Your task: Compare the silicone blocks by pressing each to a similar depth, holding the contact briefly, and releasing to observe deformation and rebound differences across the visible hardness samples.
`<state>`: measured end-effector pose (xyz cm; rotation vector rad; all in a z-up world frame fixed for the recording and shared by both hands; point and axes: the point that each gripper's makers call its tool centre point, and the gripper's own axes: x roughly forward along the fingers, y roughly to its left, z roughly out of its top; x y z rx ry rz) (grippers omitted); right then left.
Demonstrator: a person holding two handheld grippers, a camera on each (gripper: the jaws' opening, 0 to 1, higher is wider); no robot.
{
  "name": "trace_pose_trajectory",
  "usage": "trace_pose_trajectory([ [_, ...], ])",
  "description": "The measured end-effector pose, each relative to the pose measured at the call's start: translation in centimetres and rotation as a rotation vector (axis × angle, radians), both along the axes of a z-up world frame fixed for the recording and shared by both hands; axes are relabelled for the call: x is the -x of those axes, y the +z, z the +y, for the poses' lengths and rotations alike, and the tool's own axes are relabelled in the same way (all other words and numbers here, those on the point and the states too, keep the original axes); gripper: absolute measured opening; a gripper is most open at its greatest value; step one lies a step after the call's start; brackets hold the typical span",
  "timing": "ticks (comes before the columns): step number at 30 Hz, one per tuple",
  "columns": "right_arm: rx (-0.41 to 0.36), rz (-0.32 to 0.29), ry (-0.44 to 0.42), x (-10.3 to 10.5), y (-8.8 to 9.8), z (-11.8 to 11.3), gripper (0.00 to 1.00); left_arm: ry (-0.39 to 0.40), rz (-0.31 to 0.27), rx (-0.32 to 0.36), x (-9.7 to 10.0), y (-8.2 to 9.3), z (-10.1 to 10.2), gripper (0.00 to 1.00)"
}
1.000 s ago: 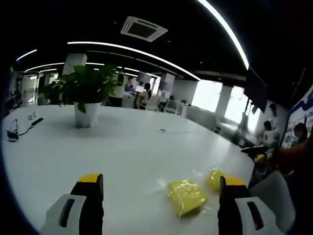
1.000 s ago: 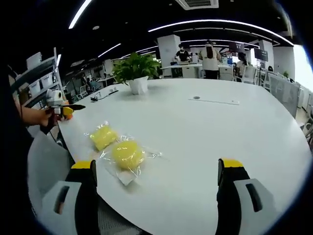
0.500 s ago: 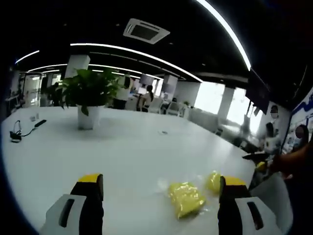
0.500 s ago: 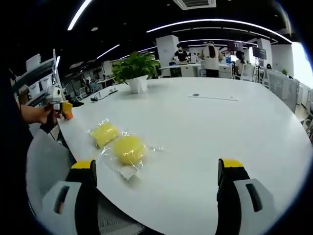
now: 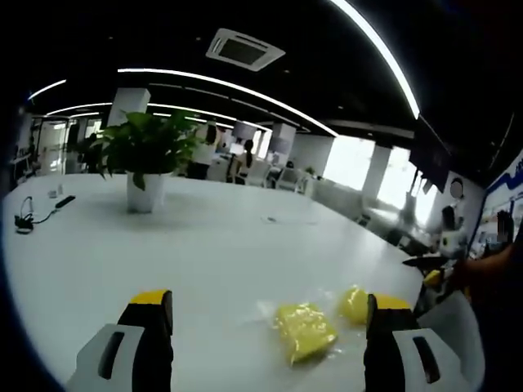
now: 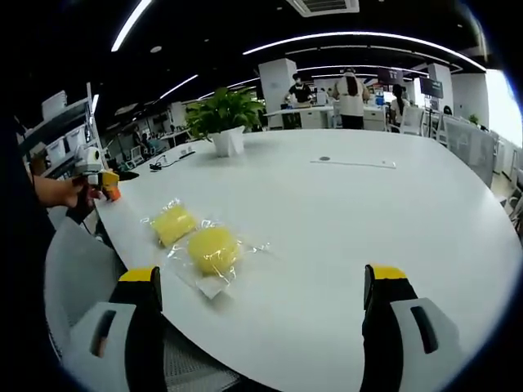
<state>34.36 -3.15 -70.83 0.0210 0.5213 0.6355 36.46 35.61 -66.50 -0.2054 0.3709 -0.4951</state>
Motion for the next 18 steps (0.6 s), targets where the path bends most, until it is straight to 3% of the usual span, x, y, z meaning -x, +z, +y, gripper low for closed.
trace_pose_trajectory([
  [18,-0.02,-0.007,-0.04,0.3,0.2,-0.6,0.97,-0.068,0.04,0.075,-3.2,1.7,-6.2,1.0],
])
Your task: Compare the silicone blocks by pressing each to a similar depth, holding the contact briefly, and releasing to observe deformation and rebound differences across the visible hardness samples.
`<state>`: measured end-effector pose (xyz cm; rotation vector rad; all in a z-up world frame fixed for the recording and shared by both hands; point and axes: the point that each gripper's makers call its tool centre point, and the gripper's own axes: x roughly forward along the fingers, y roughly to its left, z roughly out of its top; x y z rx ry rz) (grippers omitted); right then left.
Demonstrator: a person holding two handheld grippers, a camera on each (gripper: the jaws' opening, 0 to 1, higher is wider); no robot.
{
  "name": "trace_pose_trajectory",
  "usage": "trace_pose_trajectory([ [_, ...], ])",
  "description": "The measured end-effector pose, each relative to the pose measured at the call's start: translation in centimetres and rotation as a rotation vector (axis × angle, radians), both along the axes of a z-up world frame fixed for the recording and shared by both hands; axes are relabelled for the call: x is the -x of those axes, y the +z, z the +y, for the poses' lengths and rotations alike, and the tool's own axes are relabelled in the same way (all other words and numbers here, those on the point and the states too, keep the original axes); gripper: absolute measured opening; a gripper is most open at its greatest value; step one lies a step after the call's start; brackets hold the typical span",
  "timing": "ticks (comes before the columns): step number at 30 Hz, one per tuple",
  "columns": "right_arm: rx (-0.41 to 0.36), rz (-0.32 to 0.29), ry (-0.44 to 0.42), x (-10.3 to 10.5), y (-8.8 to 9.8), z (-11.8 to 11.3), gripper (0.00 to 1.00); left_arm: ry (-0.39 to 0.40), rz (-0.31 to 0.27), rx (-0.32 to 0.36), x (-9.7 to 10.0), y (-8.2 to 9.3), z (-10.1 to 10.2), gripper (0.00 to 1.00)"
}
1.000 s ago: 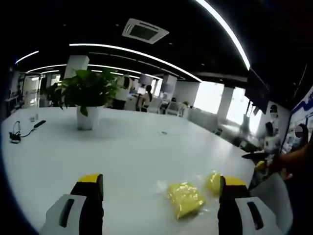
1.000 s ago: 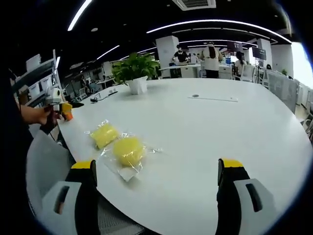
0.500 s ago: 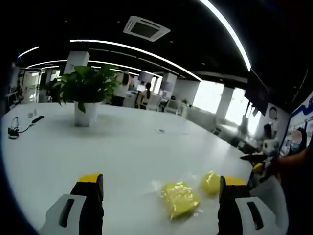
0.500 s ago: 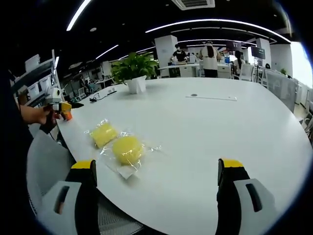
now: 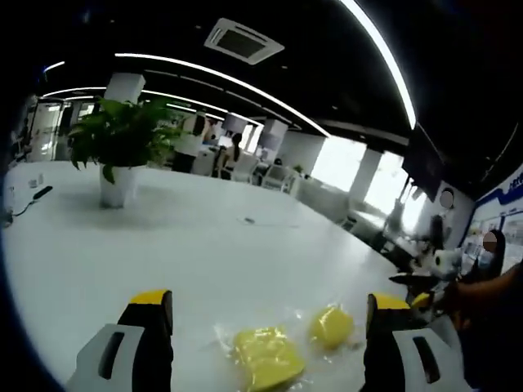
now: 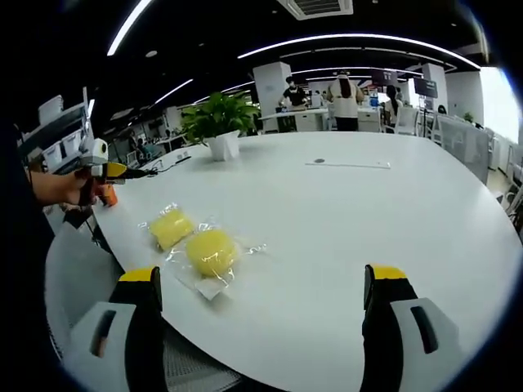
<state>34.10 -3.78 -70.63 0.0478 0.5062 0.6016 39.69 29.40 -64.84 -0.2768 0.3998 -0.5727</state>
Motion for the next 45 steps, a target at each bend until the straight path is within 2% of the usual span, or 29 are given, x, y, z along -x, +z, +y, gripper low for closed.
trace_pose_trajectory([
  [7,-0.004,0.002,-0.014,0.4,-0.1,-0.2,0.97,-0.02,0.01,0.054,-1.5,1.0,-2.3,1.0],
  [10,-0.007,-0.001,-0.017,0.4,0.0,-0.4,0.97,-0.046,0.007,0.066,-1.8,1.5,-4.1,1.0],
  [18,-0.014,0.002,-0.022,0.4,-0.1,-0.5,0.97,-0.101,0.031,0.065,-2.5,0.8,-7.6,1.0],
  [24,-0.019,0.002,-0.017,0.2,-0.1,-0.5,0.96,-0.118,0.107,0.054,-2.7,-1.5,-9.3,1.0],
  [25,-0.02,0.002,-0.017,0.2,-0.1,-0.5,0.97,-0.117,0.134,0.05,-2.7,-2.2,-9.5,1.0],
  [37,-0.019,0.016,-0.007,0.4,-0.3,-0.9,0.96,-0.119,0.272,0.119,-3.3,-5.4,-12.6,0.96],
  [41,-0.026,0.017,-0.013,0.4,-0.2,-0.9,0.96,-0.085,0.389,0.15,-3.4,-7.8,-13.4,0.96],
  [44,-0.026,0.018,-0.015,0.4,-0.2,-0.8,0.96,-0.075,0.414,0.171,-3.5,-8.5,-13.9,0.95],
  [45,-0.026,0.017,-0.015,0.4,-0.2,-0.7,0.96,-0.062,0.444,0.169,-3.4,-9.1,-13.9,0.93],
])
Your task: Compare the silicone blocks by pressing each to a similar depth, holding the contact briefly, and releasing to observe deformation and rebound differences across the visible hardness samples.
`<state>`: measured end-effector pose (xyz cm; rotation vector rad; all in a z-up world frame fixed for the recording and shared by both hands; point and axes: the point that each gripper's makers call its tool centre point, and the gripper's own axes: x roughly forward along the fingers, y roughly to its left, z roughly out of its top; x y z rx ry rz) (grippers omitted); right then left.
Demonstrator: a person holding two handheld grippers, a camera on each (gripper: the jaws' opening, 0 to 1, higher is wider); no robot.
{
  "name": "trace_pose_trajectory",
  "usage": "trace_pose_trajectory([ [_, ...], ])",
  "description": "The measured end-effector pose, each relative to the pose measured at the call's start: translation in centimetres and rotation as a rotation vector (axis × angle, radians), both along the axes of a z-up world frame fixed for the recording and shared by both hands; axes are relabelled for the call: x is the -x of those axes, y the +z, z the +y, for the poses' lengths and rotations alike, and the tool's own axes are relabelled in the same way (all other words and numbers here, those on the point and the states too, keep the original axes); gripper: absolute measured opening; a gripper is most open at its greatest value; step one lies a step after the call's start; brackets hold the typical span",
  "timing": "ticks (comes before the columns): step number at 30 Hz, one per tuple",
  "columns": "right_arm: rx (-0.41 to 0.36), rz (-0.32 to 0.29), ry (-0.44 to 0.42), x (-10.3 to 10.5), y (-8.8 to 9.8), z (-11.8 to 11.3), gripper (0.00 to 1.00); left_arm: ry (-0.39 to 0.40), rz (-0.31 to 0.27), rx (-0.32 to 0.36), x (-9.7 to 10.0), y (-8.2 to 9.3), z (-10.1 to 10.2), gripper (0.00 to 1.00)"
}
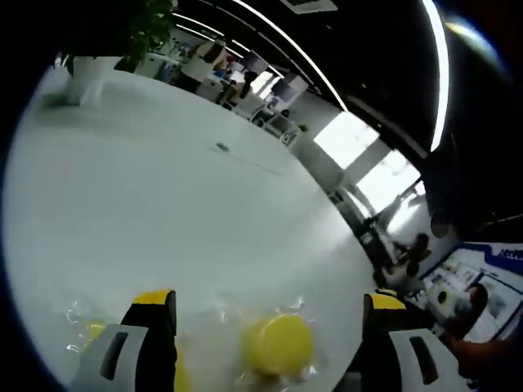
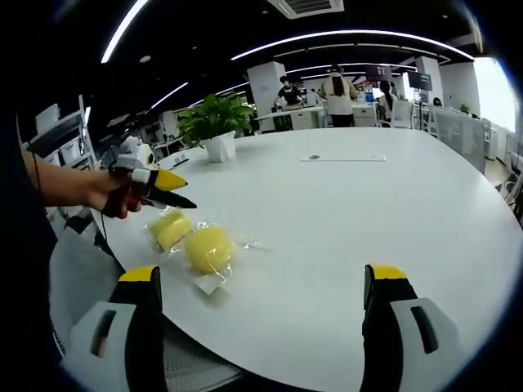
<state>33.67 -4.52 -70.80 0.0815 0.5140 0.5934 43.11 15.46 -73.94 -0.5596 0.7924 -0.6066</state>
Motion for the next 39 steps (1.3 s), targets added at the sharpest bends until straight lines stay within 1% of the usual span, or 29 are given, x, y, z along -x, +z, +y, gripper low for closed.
trace_pose_trajectory([
  [2,-0.002,0.0,-0.003,0.1,0.1,0.0,0.96,0.008,0.033,0.005,0.0,-0.6,-0.1,0.88],
  [3,-0.002,0.0,-0.004,0.1,0.1,0.0,0.96,0.012,0.031,0.013,-0.1,-0.5,-0.1,0.83],
  [4,0.0,0.001,-0.006,0.2,0.1,-0.1,0.96,0.019,0.048,0.021,-0.2,-0.6,-0.1,0.78],
  [5,0.001,0.003,-0.008,0.3,0.1,-0.1,0.96,0.036,0.104,0.034,0.0,-1.0,-0.1,0.7],
  [6,0.001,0.005,-0.009,0.3,0.1,-0.2,0.96,0.045,0.128,0.05,0.0,-1.1,-0.2,0.65],
  [7,0.003,0.007,-0.01,0.4,0.0,-0.2,0.96,0.039,0.115,0.052,-0.3,-1.3,-0.3,0.65],
  [8,0.005,0.008,-0.011,0.4,0.0,-0.3,0.96,0.04,0.12,0.048,-0.3,-1.4,-0.4,0.65],
  [13,0.005,0.013,-0.016,0.4,0.0,-0.4,0.96,0.029,0.199,0.022,0.5,-3.0,-0.6,0.56],
  [14,0.0,0.016,-0.016,0.4,0.0,-0.3,0.96,0.029,0.198,0.027,0.4,-3.1,-0.8,0.54],
  [16,0.003,0.014,-0.013,0.3,0.0,-0.2,0.96,0.023,0.21,0.05,0.6,-3.0,-1.2,0.49],
  [19,-0.001,0.014,-0.011,0.3,0.0,0.0,0.96,0.025,0.23,0.038,0.6,-3.5,-1.1,0.39],
  [20,0.0,0.014,-0.01,0.2,0.1,0.0,0.96,0.034,0.239,0.036,0.5,-3.7,-0.9,0.35],
  [21,0.0,0.014,-0.008,0.2,0.1,0.1,0.96,0.053,0.261,0.042,0.5,-3.9,-0.7,0.32],
  [23,-0.001,0.014,-0.004,0.3,0.1,0.3,0.96,0.069,0.287,0.06,0.3,-4.2,-0.6,0.27],
  [26,-0.005,0.019,0.0,0.5,0.0,0.4,0.96,0.058,0.295,0.034,0.4,-4.6,-0.7,0.19],
  [29,-0.004,0.025,0.004,0.7,-0.1,0.3,0.96,0.049,0.298,0.018,0.5,-5.1,-0.7,0.13],
  [31,-0.006,0.023,0.004,0.7,0.0,0.4,0.96,0.025,0.282,-0.025,0.7,-5.5,-0.5,0.09],
  [32,-0.006,0.021,0.002,0.6,0.1,0.3,0.96,0.035,0.274,-0.005,0.5,-5.3,-0.6,0.09],
  [34,-0.011,0.022,-0.001,0.6,0.0,0.3,0.96,0.026,0.273,-0.014,0.5,-5.4,-0.6,0.08],
  [35,-0.011,0.023,0.002,0.6,0.0,0.3,0.96,0.007,0.256,-0.024,0.5,-5.4,-0.7,0.06],
  [37,-0.009,0.023,0.007,0.6,-0.1,0.4,0.96,-0.003,0.233,-0.038,0.4,-5.5,-0.7,0.02],
  [39,-0.013,0.024,0.005,0.7,-0.1,0.5,0.96,0.0,0.236,-0.037,0.4,-5.5,-0.7,0.0],
])
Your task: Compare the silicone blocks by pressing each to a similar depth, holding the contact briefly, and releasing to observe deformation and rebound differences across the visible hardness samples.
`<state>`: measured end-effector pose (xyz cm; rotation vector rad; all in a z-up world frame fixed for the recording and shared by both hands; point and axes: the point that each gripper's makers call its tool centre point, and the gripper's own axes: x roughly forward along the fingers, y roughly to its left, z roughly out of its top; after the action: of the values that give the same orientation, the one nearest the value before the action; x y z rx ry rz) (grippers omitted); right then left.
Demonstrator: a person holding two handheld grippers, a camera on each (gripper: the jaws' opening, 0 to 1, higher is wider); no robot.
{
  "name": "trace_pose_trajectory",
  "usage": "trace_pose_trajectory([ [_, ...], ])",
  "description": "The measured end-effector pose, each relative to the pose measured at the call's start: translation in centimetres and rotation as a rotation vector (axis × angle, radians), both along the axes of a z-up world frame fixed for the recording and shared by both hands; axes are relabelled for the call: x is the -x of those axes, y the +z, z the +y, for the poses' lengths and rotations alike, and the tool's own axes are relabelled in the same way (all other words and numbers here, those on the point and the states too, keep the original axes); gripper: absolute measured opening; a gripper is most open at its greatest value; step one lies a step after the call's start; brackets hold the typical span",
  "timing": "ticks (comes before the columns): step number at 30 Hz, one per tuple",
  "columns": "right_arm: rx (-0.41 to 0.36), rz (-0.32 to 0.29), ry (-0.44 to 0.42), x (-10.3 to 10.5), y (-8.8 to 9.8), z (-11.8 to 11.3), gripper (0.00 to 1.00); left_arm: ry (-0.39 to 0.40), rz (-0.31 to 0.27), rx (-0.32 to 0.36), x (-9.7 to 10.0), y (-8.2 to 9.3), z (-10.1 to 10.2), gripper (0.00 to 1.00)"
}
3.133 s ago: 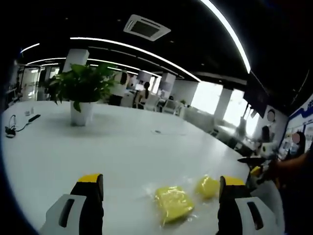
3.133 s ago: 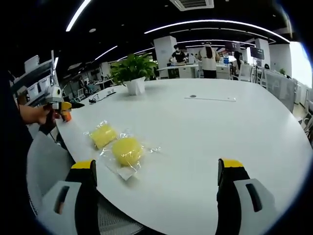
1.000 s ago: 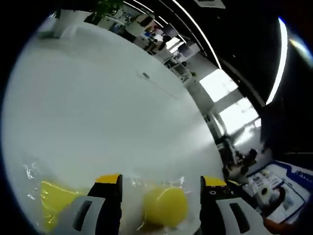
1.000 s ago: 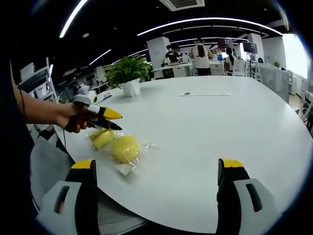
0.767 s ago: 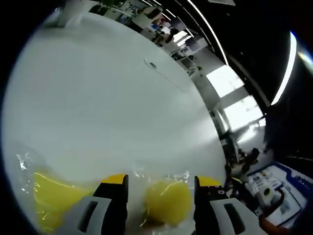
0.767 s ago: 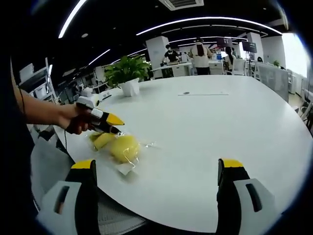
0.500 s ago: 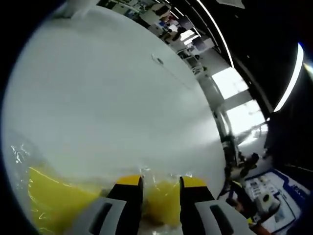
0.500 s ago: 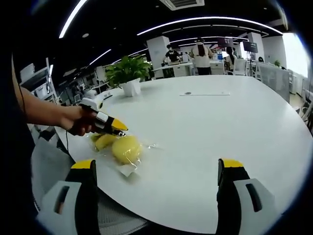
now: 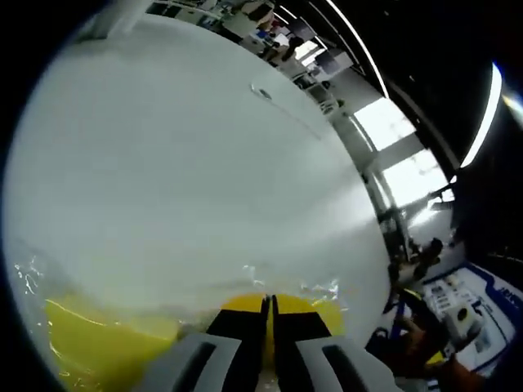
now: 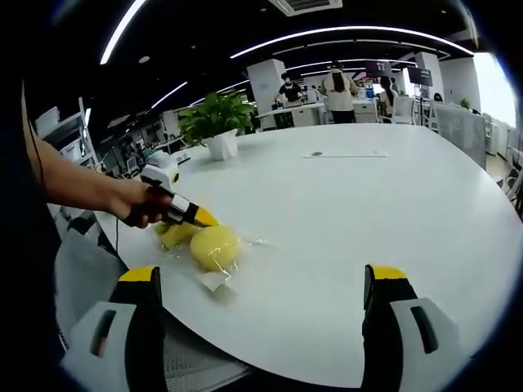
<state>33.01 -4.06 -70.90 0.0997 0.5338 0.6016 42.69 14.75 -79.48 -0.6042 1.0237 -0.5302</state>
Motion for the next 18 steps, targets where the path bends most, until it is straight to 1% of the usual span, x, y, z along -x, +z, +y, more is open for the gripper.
trace_pose_trajectory([
  [2,-0.001,0.002,0.001,0.05,-0.14,-0.02,0.96,-0.005,-0.009,-0.011,-0.07,-0.11,0.01,0.0],
  [7,-0.001,0.004,0.006,0.04,-0.15,0.01,0.96,0.006,-0.007,-0.021,-0.14,-0.21,0.04,0.0],
  [9,-0.003,0.001,0.005,-0.05,-0.03,-0.02,0.96,0.03,0.018,-0.008,-0.15,-0.23,0.1,0.0],
  [10,-0.005,0.0,0.005,-0.09,-0.01,-0.03,0.96,0.034,0.021,-0.004,-0.19,-0.25,0.13,0.0],
  [15,-0.001,0.003,0.009,0.0,-0.13,-0.02,0.96,0.038,0.005,-0.001,-0.16,0.05,-0.06,0.0],
  [16,-0.001,0.003,0.009,0.0,-0.12,-0.03,0.96,0.028,-0.012,-0.006,-0.18,0.17,-0.14,0.0],
  [17,-0.002,0.003,0.008,-0.01,-0.08,-0.04,0.96,0.029,-0.014,-0.005,-0.2,0.21,-0.16,0.0],
  [18,-0.004,0.0,0.009,-0.04,0.01,-0.05,0.96,0.036,-0.013,0.012,-0.22,0.41,-0.24,0.0],
])
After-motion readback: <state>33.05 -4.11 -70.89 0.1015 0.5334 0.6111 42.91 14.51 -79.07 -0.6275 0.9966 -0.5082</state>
